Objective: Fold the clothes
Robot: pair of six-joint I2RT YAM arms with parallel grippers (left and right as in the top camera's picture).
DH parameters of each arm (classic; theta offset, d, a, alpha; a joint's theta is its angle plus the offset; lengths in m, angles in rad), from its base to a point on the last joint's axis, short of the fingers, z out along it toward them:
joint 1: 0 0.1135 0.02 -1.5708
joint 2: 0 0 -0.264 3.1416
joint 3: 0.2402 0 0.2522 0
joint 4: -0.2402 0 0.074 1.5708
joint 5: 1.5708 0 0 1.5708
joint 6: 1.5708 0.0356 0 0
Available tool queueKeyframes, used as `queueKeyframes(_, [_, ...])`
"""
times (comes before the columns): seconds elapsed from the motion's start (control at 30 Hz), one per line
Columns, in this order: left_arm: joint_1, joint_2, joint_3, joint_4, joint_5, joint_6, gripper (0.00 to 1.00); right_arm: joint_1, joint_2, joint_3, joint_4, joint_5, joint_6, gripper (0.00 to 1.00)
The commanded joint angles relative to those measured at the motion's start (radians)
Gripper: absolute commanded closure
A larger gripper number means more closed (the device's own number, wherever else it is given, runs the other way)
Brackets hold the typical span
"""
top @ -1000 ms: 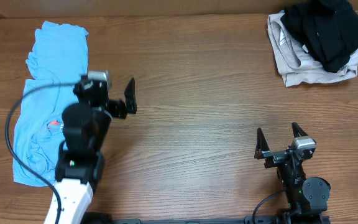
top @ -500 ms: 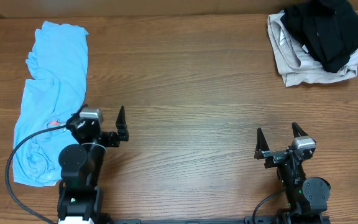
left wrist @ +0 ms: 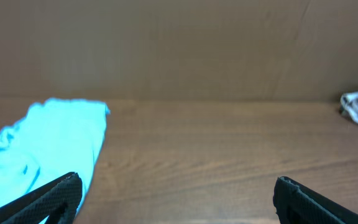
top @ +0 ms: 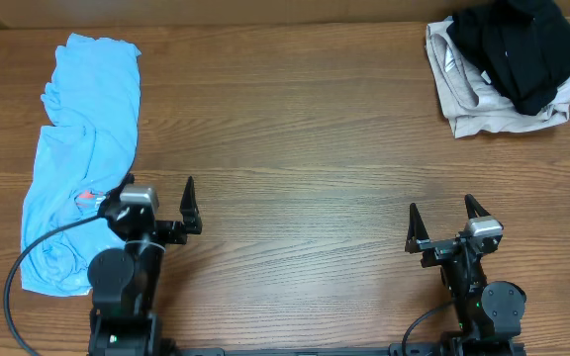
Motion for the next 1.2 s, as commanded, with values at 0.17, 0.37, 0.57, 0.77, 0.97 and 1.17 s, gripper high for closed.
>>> queueKeyframes(0.17, [0.007, -0.16, -0.148, 0.065, 0.0, 0.022, 0.0, 0.006, -0.012, -0.011, 0.004, 0.01, 0.005, 0.0])
queueKeyframes(0.37, [0.007, -0.247, -0.208, 0.073, -0.003, 0.022, 0.0, 0.006, -0.012, -0.011, 0.004, 0.01, 0.005, 0.0])
queueKeyframes(0.57, [0.007, -0.326, -0.225, 0.072, -0.008, 0.023, 0.0, 0.006, -0.012, -0.011, 0.004, 0.01, 0.005, 0.0])
queueKeyframes(0.77, [0.019, -0.384, -0.227, 0.064, -0.002, 0.022, 0.0, 0.006, -0.012, -0.011, 0.004, 0.01, 0.005, 0.0])
queueKeyframes(0.97, [0.032, -0.448, -0.229, 0.056, 0.004, 0.022, 0.0, 0.006, -0.012, -0.011, 0.004, 0.01, 0.005, 0.0])
queueKeyframes(1.17, [0.033, -0.473, -0.229, 0.03, 0.0, 0.023, 0.0, 0.006, -0.012, -0.011, 0.004, 0.01, 0.005, 0.0])
